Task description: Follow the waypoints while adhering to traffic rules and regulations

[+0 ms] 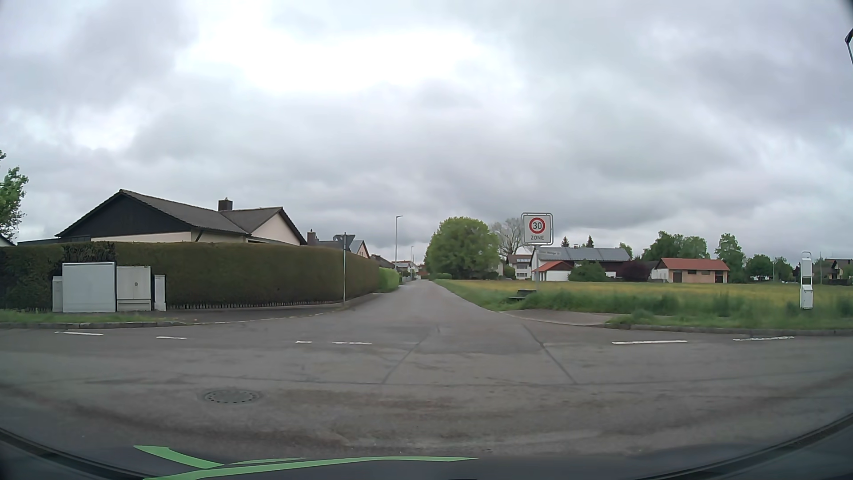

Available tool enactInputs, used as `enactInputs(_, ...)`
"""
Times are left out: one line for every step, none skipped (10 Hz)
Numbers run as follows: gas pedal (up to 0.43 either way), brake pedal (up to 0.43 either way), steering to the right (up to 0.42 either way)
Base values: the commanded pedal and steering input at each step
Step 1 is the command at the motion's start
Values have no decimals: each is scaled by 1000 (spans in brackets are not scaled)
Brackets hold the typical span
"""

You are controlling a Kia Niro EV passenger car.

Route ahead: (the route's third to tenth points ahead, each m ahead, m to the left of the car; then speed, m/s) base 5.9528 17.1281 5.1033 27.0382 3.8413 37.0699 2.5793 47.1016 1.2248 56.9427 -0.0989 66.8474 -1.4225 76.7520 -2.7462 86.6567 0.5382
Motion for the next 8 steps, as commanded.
enactInputs(0,0,-58)
enactInputs(39,0,-80)
enactInputs(110,0,-97)
enactInputs(130,0,-123)
enactInputs(157,0,-153)
enactInputs(169,0,-177)
enactInputs(177,0,-205)
enactInputs(177,0,-223)
